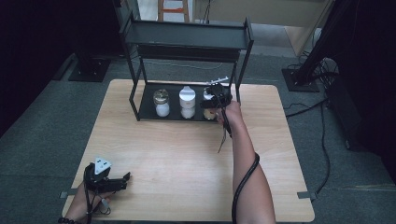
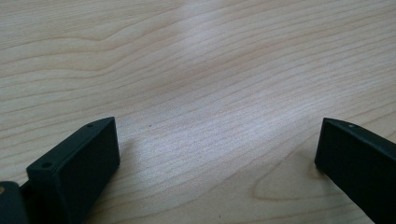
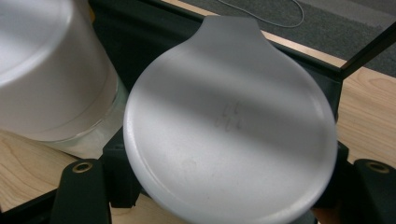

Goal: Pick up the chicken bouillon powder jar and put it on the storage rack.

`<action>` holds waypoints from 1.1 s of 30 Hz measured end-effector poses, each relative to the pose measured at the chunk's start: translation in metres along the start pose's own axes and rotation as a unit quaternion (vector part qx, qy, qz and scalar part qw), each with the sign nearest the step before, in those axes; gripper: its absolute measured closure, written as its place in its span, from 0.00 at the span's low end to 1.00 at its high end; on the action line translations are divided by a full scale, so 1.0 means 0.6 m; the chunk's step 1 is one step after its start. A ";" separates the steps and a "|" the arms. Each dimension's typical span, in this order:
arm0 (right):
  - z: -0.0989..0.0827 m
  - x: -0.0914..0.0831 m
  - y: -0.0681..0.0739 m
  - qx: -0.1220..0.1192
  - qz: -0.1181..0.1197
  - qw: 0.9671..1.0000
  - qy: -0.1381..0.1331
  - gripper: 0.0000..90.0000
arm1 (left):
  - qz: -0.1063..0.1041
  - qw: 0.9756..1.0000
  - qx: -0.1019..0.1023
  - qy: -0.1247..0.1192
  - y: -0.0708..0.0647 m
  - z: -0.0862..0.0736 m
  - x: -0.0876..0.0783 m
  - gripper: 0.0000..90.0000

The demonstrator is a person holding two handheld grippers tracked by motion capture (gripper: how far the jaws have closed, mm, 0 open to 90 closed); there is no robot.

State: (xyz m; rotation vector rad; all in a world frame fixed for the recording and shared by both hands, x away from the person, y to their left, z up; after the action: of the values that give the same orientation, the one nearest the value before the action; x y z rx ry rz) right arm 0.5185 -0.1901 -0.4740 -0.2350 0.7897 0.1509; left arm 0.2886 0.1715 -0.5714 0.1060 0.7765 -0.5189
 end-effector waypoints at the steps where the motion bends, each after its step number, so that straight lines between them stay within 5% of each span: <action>1: 0.000 0.000 0.000 0.001 0.000 1.000 -0.001 0.33 | 0.000 1.000 0.000 0.000 0.000 0.000 0.000 0.00; 10: -0.008 -0.008 0.002 0.012 0.008 0.999 -0.033 0.14 | 0.000 1.000 0.000 0.000 0.000 0.000 0.000 0.00; 15: -0.018 -0.008 0.006 0.013 0.011 0.999 -0.030 0.03 | 0.000 1.000 0.000 0.000 0.000 0.000 0.000 0.00; 33: -0.056 -0.011 0.014 0.015 0.016 0.999 -0.036 0.00 | 0.000 1.000 0.000 0.000 0.000 0.000 0.000 0.00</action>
State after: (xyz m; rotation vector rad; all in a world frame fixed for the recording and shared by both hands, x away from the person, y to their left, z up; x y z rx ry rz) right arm 0.4888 -0.1913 -0.4934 -0.1880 0.7234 0.1772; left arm 0.2885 0.1714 -0.5714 0.1060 0.7768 -0.5185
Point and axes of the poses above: each handheld gripper's, and its own axes: x roughly forward along the jaws, z roughly out of its top, y roughly to its left, the point moved 7 cm from there along x, roughly forward along the jaws, and after that the axes turned 9 degrees about -z, right-handed, at the moved point
